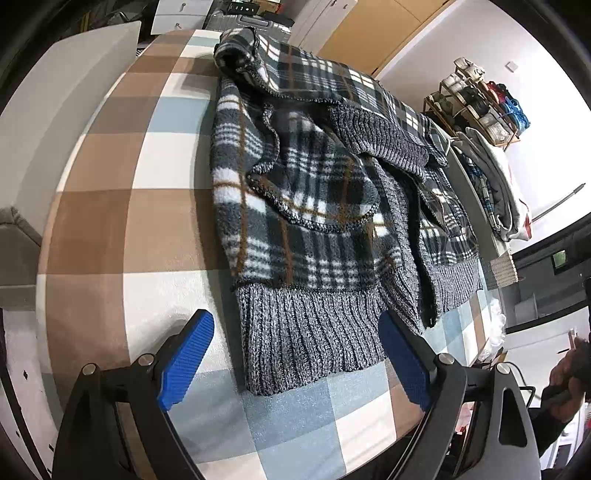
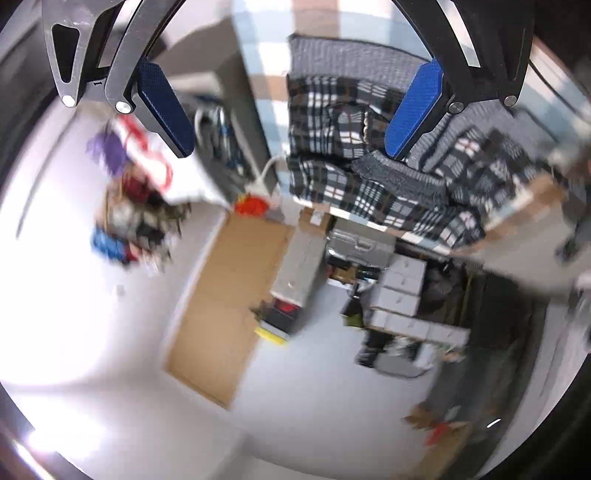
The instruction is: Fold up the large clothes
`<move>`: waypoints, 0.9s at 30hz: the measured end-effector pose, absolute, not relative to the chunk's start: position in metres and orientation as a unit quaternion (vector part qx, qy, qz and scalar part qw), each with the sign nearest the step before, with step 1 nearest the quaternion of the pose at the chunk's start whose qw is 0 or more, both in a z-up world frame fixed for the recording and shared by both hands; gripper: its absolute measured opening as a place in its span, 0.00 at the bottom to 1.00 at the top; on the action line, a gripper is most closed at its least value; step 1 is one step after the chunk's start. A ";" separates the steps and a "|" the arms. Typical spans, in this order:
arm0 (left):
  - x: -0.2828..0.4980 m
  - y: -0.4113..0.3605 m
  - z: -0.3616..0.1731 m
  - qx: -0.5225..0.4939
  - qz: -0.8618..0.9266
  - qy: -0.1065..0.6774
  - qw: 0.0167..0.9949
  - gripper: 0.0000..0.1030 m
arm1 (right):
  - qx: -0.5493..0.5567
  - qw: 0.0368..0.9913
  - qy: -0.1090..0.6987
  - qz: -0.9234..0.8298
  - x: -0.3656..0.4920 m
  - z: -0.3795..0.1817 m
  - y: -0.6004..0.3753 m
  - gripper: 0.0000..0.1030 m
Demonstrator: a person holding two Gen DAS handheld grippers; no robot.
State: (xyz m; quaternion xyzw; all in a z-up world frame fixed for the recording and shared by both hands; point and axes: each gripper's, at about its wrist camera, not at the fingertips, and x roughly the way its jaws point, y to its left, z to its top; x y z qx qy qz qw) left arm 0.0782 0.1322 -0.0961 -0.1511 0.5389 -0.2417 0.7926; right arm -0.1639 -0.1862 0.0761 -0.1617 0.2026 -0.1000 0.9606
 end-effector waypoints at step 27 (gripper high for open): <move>0.077 0.119 -0.085 -0.249 -0.429 0.478 0.724 0.85 | 0.156 0.917 0.363 0.056 -0.134 -0.039 -0.238 1.00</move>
